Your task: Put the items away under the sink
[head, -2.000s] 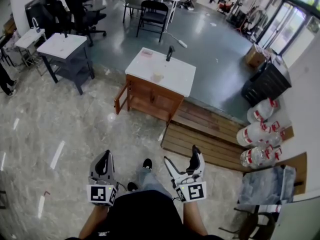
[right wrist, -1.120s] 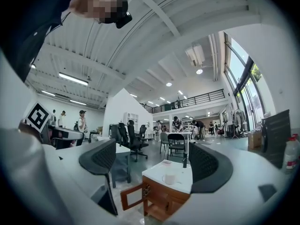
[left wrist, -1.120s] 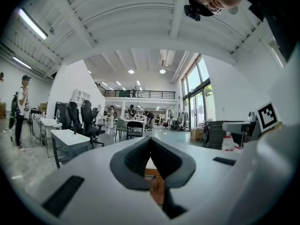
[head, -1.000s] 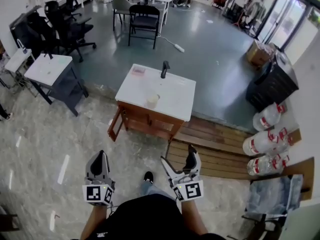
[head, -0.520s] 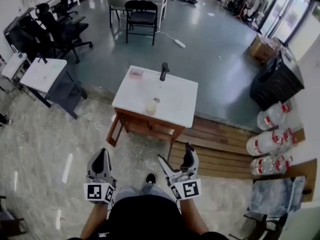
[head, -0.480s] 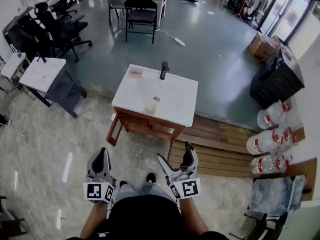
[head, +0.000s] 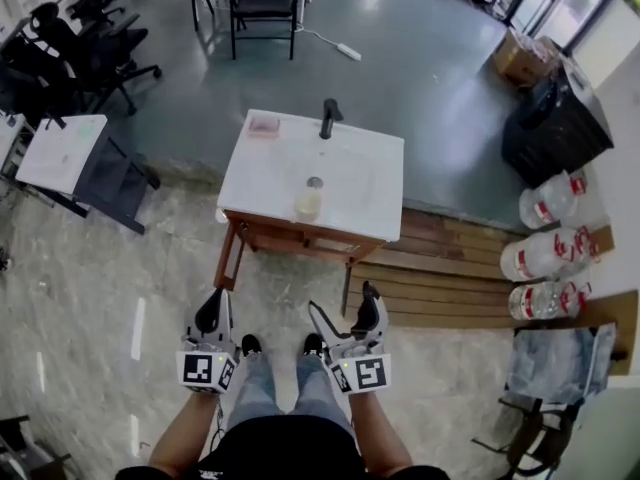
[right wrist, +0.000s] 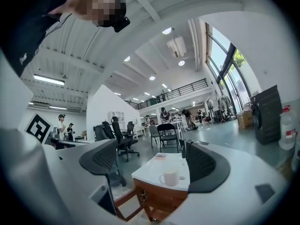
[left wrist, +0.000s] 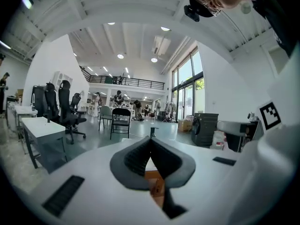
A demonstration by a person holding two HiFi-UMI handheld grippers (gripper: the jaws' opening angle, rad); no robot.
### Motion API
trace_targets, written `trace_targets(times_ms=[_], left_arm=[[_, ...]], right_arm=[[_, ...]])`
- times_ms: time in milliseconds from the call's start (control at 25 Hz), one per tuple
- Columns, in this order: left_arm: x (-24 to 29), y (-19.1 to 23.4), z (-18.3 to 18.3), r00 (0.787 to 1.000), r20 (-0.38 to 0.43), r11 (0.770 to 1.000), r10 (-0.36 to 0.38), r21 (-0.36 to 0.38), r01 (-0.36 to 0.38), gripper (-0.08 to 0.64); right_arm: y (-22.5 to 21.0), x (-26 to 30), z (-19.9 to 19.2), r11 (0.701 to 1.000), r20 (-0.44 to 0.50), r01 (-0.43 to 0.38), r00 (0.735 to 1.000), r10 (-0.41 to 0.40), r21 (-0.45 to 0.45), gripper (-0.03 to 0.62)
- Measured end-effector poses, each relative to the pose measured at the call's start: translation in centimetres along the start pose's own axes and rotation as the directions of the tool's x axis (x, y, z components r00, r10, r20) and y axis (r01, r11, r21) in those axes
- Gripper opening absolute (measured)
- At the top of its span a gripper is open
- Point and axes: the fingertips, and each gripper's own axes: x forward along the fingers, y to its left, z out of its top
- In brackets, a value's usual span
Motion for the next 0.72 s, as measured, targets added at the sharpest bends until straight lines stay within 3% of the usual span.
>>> trace_targets(times_ms=[440,720], left_arm=[[7.8,2.6,-9.9,0.994,-0.049,0.995,-0.102,0.014,0.103,0.005],[12.4,4.2,-14.6,0.991,-0.066,0.993,-0.115,0.018,0.116,0.005]], right_arm=[[-0.4,7.3,-12.9,0.999,-0.093,0.051,0.994,-0.052,-0.011,0.468],[-1.5,12.6,-19.0,0.997,-0.113,0.069,0.991,-0.072,-0.029,0.452]])
